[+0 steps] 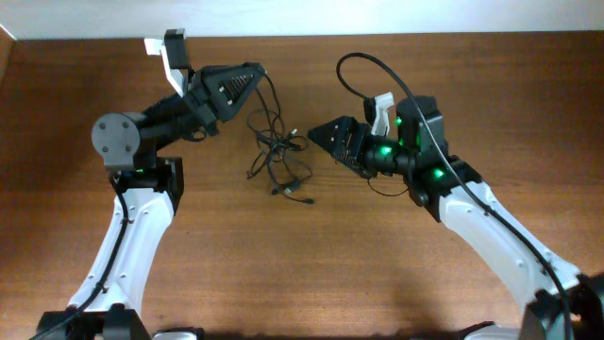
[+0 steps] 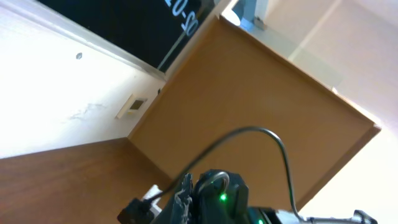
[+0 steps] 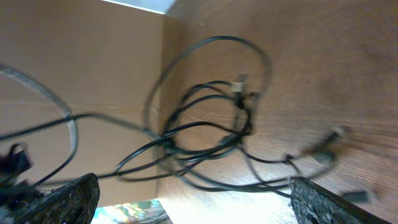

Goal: Untangle cables

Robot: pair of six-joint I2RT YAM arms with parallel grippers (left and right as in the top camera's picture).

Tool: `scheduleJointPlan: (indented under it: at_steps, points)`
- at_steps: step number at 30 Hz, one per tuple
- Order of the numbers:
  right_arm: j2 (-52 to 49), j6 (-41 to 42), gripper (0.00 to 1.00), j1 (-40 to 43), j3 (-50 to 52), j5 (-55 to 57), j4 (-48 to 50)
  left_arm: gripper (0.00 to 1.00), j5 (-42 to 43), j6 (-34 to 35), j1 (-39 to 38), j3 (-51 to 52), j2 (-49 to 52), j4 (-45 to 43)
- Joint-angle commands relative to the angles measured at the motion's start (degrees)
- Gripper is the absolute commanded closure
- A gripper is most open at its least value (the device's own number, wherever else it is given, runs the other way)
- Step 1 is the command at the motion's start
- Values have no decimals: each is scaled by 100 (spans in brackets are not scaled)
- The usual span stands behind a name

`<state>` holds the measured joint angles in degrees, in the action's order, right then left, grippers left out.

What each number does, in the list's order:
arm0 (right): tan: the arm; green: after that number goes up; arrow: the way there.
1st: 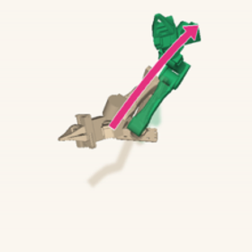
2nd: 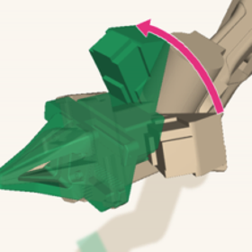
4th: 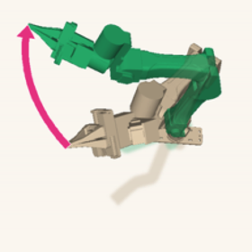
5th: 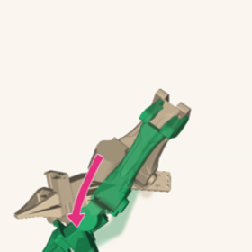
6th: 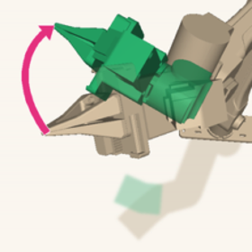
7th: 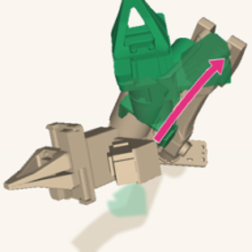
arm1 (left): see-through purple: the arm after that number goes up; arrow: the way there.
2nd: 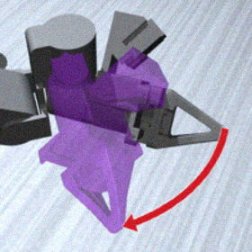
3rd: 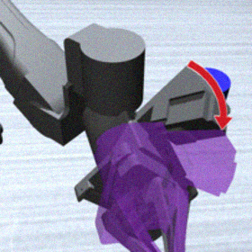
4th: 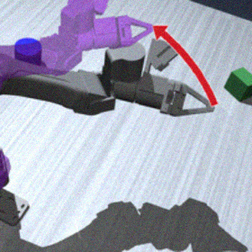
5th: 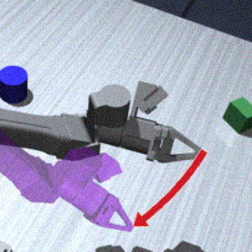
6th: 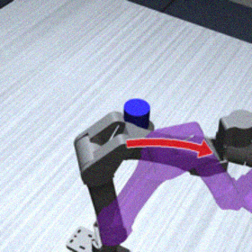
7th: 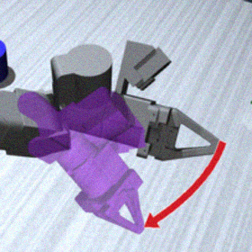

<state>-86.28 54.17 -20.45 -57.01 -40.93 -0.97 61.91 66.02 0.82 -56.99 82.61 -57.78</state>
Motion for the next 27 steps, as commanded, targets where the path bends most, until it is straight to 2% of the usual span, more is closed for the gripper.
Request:
scheduleJointPlan:
  at_steps: [1, 3, 7, 8, 9, 10, 11, 13, 14, 18, 20, 21, 22, 23, 25, 27]
  points:
    - [-170, 570, 0, -175, -15, 90, -116, 100, -260, 404, -9, -50, -44, -267]
    - [-461, 1137, 11, -289, -15, 116, 48, 100, 55, 402, -9, -50, -44, -706]
    - [-1071, 2044, 32, -621, -17, 68, 1349, 100, 579, 402, -151, -50, -44, -907]
    - [-1154, 2319, 41, -734, -17, 48, 1552, 100, 636, 398, -203, -50, -44, -1005]
    - [-1163, 2496, 59, -844, -17, 50, 1604, 100, 649, 380, -234, -50, -44, -1097]
    - [-1163, 2549, 85, -946, -17, 20, 1615, 100, 647, 380, -232, -50, -44, -1119]
    - [-1163, 2544, 96, -1005, -17, -125, 1631, 100, 654, 374, -227, -50, -44, -1119]
    - [-1163, 2087, 96, -988, -15, -374, 1617, 100, 796, 74, -208, -50, -44, -1119]
    - [-1158, 1506, 96, -903, -15, -382, 1556, 100, 892, -120, -142, -50, -44, -1106]
    - [-1045, 269, 96, -55, -17, 634, -439, 100, 929, -188, 664, -48, -44, -896]
    - [-776, -592, 96, 562, -17, 1314, -1502, 100, 927, -660, 1394, -48, -20, -240]
    - [-667, -813, 96, 745, -17, 1447, -1729, 100, 879, -890, 1602, -48, -15, 195]
    - [-487, -1113, 96, 1032, -17, 1552, -1956, 100, 763, -1239, 1799, -48, -11, 831]
    - [-306, -1318, 96, 1311, -17, 1609, -2083, 100, 435, -1720, 2022, -48, -9, 1991]
    - [-4, -1482, 96, 1784, -17, 1613, -2181, 100, -710, -2448, 2138, -48, -9, 4103]
    - [262, -1482, 96, 2074, -17, 1576, -2312, 100, -2072, -2605, 2081, -48, -4, 5917]
